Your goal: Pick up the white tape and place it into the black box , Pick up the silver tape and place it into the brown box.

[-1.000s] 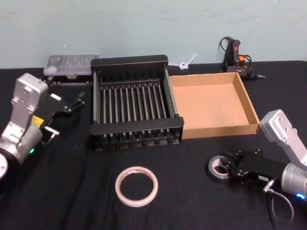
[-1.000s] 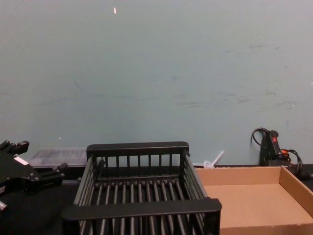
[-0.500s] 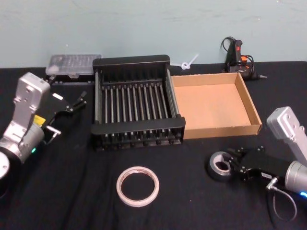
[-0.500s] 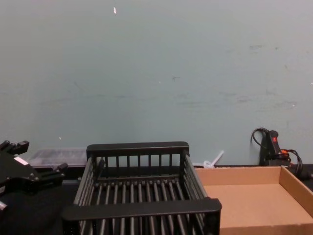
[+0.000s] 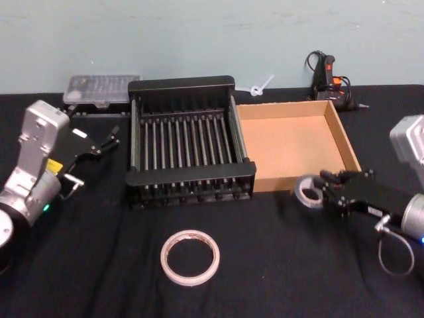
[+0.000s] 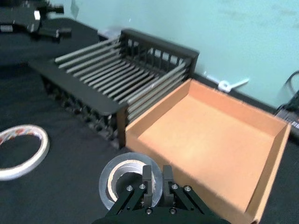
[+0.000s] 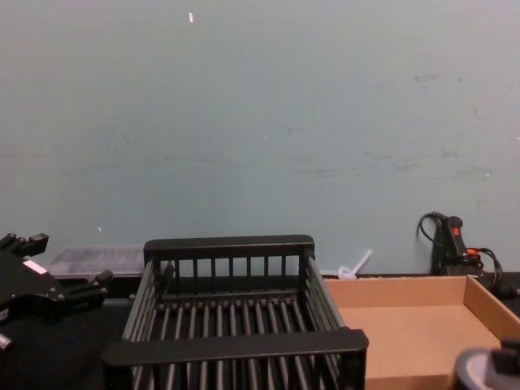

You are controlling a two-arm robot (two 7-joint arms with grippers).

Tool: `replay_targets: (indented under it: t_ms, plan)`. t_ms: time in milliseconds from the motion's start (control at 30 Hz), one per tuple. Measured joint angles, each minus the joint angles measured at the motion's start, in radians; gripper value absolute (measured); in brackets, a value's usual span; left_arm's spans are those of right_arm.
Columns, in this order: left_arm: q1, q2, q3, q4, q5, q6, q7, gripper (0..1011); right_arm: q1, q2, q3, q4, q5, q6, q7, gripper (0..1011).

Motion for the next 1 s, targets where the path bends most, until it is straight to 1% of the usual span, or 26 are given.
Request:
replay_targets:
  t_ms: [233, 267, 367, 467, 500, 533, 667, 700, 767, 800, 833, 933, 1000]
  plan:
    - [0.000, 0.000, 0.000, 0.000, 0.000, 0.000, 0.000, 1002, 0.062, -0.021, 0.003, 0.023, 0.000, -0.005, -0.011, 139]
    - [0.000, 0.000, 0.000, 0.000, 0.000, 0.000, 0.000, 1001, 0.078, -0.027, 0.000, 0.032, -0.004, -0.001, -0.016, 139]
    - [0.000, 0.000, 0.000, 0.000, 0.000, 0.000, 0.000, 1001, 0.105, -0.037, -0.005, 0.046, -0.010, 0.007, -0.021, 139]
    - [0.000, 0.000, 0.000, 0.000, 0.000, 0.000, 0.000, 1001, 0.159, -0.058, -0.017, 0.080, -0.023, 0.021, -0.026, 139]
    - [0.000, 0.000, 0.000, 0.000, 0.000, 0.000, 0.000, 1001, 0.159, -0.058, -0.017, 0.080, -0.023, 0.021, -0.026, 139]
    - [0.000, 0.000, 0.000, 0.000, 0.000, 0.000, 0.000, 1001, 0.182, -0.067, -0.024, 0.098, -0.028, 0.027, -0.026, 139]
    - [0.000, 0.000, 0.000, 0.000, 0.000, 0.000, 0.000, 1001, 0.236, -0.093, -0.039, 0.148, -0.034, 0.040, -0.023, 139]
    - [0.000, 0.000, 0.000, 0.000, 0.000, 0.000, 0.000, 1001, 0.260, -0.105, -0.047, 0.172, -0.037, 0.044, -0.021, 139]
    - [0.000, 0.000, 0.000, 0.000, 0.000, 0.000, 0.000, 1001, 0.285, -0.117, -0.054, 0.198, -0.041, 0.048, -0.018, 140]
    - [0.000, 0.000, 0.000, 0.000, 0.000, 0.000, 0.000, 1001, 0.307, -0.129, -0.063, 0.224, -0.045, 0.051, -0.016, 139]
    - [0.000, 0.000, 0.000, 0.000, 0.000, 0.000, 0.000, 1001, 0.307, -0.129, -0.063, 0.224, -0.045, 0.051, -0.016, 139]
    - [0.000, 0.000, 0.000, 0.000, 0.000, 0.000, 0.000, 1001, 0.362, -0.161, -0.085, 0.292, -0.059, 0.058, -0.015, 139]
    - [0.000, 0.000, 0.000, 0.000, 0.000, 0.000, 0.000, 1001, 0.382, -0.175, -0.092, 0.320, -0.065, 0.061, -0.015, 139]
